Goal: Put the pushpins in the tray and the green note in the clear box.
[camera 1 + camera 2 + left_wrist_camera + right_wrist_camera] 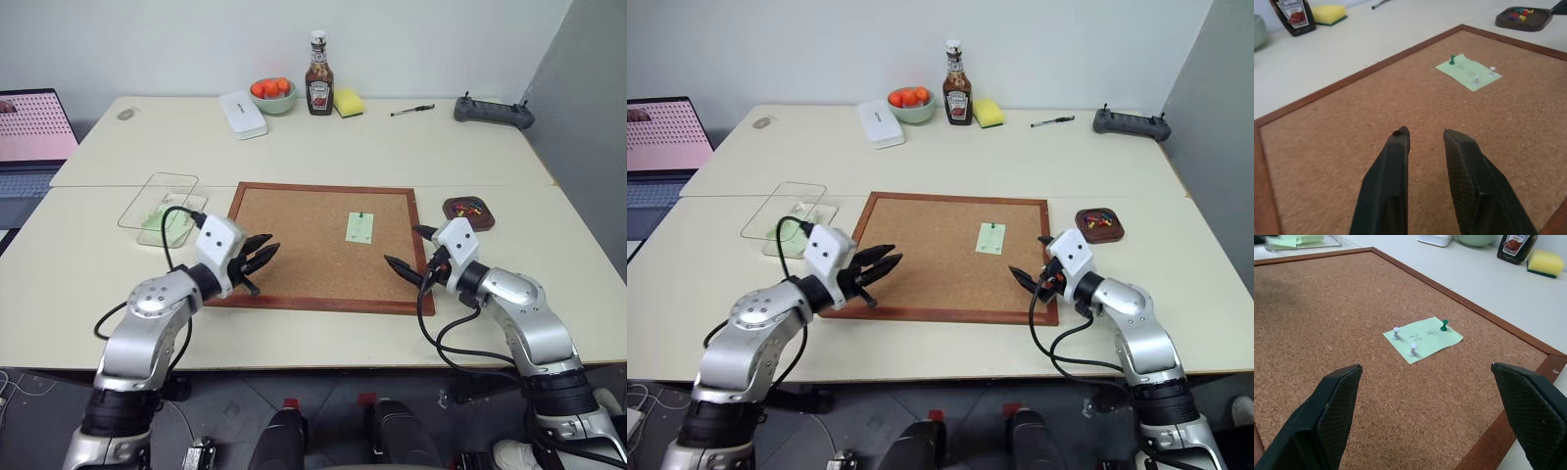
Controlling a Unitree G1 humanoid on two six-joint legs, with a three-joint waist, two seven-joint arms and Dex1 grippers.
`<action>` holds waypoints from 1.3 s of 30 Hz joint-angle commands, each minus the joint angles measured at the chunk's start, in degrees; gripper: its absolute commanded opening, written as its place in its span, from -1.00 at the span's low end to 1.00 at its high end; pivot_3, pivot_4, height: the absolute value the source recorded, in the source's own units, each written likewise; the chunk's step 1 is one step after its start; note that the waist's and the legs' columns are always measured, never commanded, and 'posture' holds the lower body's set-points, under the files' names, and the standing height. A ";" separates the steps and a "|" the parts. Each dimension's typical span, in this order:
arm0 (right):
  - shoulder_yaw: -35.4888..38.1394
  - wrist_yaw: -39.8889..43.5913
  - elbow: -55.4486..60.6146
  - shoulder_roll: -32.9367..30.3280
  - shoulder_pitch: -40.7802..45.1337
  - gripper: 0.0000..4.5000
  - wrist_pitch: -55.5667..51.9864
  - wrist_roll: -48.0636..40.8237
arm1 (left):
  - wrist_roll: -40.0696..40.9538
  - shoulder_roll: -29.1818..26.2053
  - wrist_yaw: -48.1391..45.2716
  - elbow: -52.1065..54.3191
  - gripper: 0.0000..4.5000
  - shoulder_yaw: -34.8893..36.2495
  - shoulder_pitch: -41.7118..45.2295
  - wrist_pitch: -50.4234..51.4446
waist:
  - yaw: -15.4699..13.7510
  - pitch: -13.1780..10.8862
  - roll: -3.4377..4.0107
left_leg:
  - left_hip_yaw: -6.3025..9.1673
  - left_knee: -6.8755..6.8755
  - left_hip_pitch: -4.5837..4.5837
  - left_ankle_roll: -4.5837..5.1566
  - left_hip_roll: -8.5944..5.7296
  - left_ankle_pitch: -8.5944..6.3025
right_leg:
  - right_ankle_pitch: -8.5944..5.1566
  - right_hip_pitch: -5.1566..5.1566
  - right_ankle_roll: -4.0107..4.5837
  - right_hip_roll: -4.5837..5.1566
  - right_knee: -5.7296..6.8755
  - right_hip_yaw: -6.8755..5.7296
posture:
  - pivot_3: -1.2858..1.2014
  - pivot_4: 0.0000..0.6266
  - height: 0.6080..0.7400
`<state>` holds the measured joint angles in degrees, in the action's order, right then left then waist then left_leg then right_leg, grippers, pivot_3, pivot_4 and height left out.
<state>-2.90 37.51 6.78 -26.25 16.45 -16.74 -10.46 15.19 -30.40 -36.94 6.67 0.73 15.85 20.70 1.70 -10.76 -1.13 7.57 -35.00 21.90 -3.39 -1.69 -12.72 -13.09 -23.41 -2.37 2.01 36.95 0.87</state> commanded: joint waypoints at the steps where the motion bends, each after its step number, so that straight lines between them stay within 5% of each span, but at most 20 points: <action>1: 0.64 -0.04 2.87 0.31 0.26 1.00 0.58 -0.96 | -2.52 2.40 0.39 -5.16 -0.97 -2.29 3.49 -3.77 | 0.16 0.00 0.00 | -0.01 0.00 0.00 0.00 -0.01 0.00 | 0.01 0.00 0.00 0.00 0.00 0.00 | 0.03 -0.52 1.00; 18: -4.48 -2.27 -7.97 7.26 12.40 1.00 -3.65 1.26 | -9.26 10.49 3.33 -24.66 -0.97 -5.78 7.61 -13.77 | 0.05 0.01 0.01 | 0.01 -0.02 -0.04 -0.01 -0.03 0.01 | 0.06 0.01 0.00 -0.02 0.02 0.02 | 0.03 -0.52 1.00; 32: -4.44 -7.42 -47.33 13.81 36.71 1.00 3.75 7.28 | -10.36 10.86 2.13 -26.63 -0.97 -6.72 8.00 -15.26 | 0.15 0.17 0.26 | -0.01 -0.02 -0.21 0.02 -0.11 0.03 | 0.11 0.13 0.02 -0.01 0.07 0.04 | 0.03 -0.52 1.00; 39: -4.16 -9.46 -61.42 15.62 41.95 0.41 10.62 10.04 | -10.30 10.73 2.01 -25.20 -1.00 -6.85 7.47 -14.68 | 0.14 0.17 0.27 | 0.00 -0.01 -0.20 0.02 -0.13 0.03 | 0.11 0.12 0.02 0.00 0.08 0.06 | 0.03 -0.52 1.00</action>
<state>-7.97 28.52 -52.66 -10.81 56.47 -8.89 -1.13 5.85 -19.88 -34.59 -18.39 -5.28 24.32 5.00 1.84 -10.59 -0.86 7.57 -35.02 21.71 -3.36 -1.83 -12.69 -12.97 -23.30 -2.35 2.01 37.04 0.94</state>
